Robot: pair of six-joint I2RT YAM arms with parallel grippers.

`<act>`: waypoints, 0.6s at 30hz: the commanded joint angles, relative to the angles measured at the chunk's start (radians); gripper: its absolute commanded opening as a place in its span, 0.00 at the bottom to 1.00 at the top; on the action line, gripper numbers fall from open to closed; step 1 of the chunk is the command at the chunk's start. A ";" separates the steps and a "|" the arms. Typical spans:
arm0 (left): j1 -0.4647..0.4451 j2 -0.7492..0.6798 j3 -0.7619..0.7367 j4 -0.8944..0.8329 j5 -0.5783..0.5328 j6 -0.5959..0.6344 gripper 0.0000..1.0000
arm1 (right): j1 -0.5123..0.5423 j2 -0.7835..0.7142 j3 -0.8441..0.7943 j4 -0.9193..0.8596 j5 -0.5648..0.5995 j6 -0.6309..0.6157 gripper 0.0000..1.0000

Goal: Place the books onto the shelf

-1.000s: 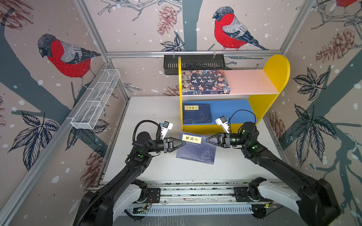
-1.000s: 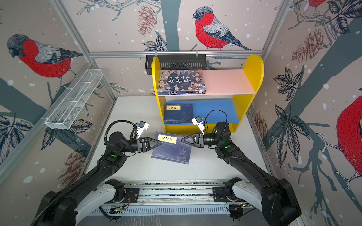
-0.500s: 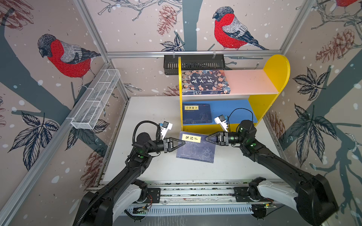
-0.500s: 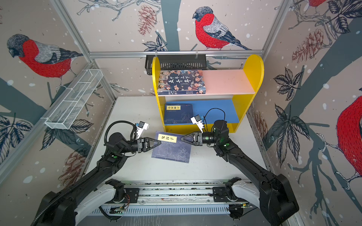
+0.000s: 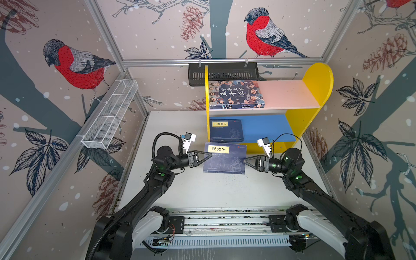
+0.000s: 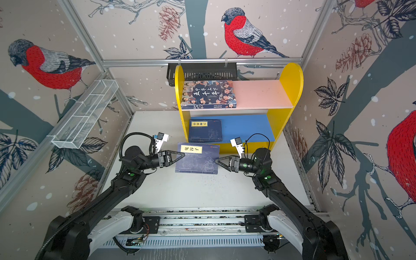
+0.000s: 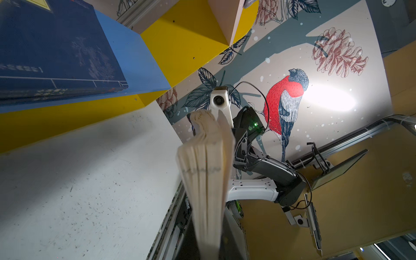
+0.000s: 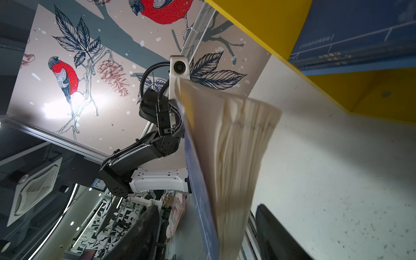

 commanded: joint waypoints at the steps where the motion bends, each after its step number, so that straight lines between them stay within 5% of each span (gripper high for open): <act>1: 0.004 0.017 0.010 0.054 -0.037 -0.029 0.00 | 0.044 -0.026 -0.030 0.064 0.107 0.041 0.69; 18: 0.003 0.022 -0.025 0.208 -0.030 -0.123 0.00 | 0.140 0.060 -0.071 0.262 0.236 0.098 0.56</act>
